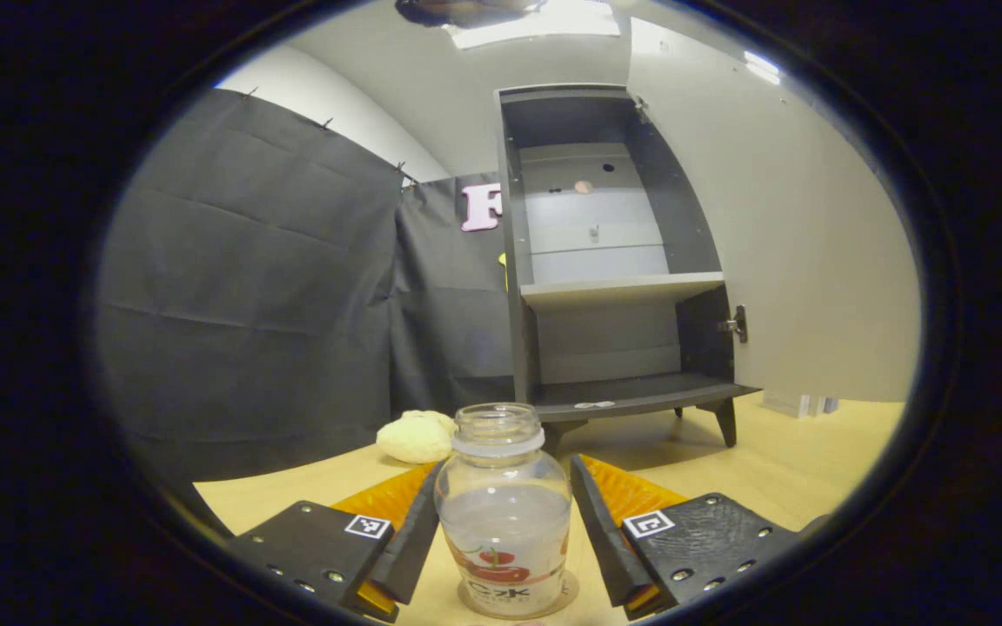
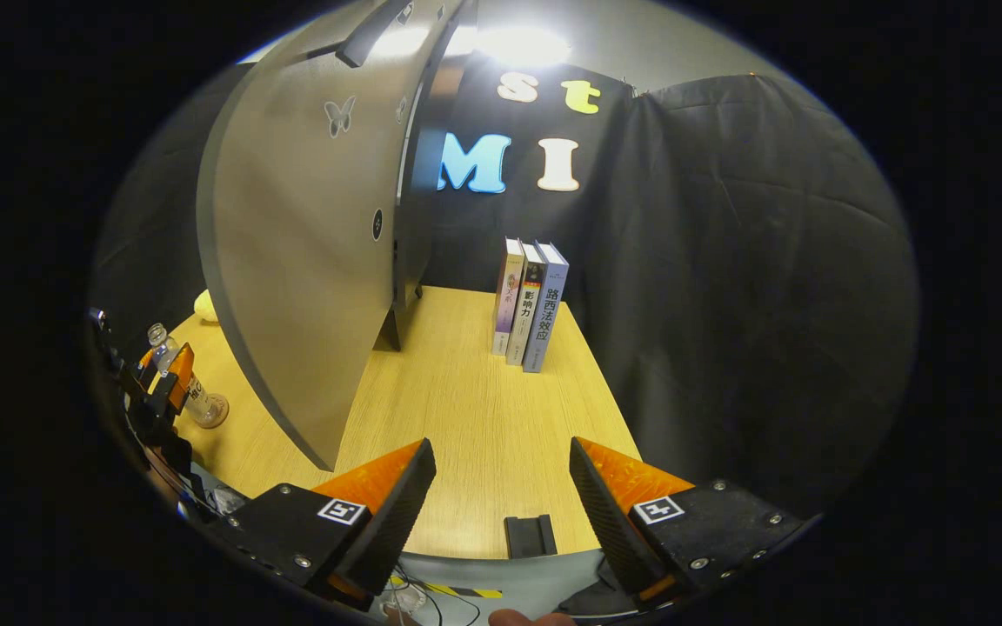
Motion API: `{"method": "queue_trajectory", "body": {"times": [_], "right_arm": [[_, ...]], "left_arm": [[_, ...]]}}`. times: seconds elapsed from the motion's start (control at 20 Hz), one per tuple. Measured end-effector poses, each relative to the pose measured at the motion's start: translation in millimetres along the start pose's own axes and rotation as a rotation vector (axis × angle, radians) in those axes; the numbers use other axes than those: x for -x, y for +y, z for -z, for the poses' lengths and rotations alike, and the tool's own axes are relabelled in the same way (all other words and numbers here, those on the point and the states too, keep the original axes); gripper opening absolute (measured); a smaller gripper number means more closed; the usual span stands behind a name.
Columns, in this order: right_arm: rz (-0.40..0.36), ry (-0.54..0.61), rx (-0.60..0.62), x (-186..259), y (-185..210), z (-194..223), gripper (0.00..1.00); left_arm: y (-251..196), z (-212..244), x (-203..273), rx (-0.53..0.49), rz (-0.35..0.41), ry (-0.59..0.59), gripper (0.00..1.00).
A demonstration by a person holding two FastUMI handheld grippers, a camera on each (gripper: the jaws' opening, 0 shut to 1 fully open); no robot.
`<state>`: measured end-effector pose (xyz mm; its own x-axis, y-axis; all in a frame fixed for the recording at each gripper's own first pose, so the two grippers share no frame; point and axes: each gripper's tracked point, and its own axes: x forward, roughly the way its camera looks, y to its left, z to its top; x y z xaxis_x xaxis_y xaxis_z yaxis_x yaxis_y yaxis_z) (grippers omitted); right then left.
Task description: Open the cabinet door with the right hand, grasp the bottle in the cabinet with the left hand and place it on the coaster, then close the cabinet door with the right hand.
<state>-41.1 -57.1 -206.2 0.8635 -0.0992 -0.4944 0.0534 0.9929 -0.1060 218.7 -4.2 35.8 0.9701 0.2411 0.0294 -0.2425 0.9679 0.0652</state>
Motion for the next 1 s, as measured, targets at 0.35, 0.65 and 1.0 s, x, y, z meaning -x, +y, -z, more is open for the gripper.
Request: {"method": "queue_trajectory", "body": {"times": [0.35,0.65,1.0], "right_arm": [[-0.003,-0.043,-0.059,8.7,0.7,-7.1,0.95],[-0.019,-0.103,-0.162,7.2,-0.2,-27.7,0.95],[-0.057,-0.246,-0.258,23.5,-4.5,-94.7,0.95]], "left_arm": [[2.0,-33.9,-0.1,0.003,0.019,0.018,0.81],[-5.0,-106.8,-1.1,-0.010,0.059,-0.014,0.81],[-16.2,-215.4,2.5,-0.057,0.119,0.000,0.81]]}}
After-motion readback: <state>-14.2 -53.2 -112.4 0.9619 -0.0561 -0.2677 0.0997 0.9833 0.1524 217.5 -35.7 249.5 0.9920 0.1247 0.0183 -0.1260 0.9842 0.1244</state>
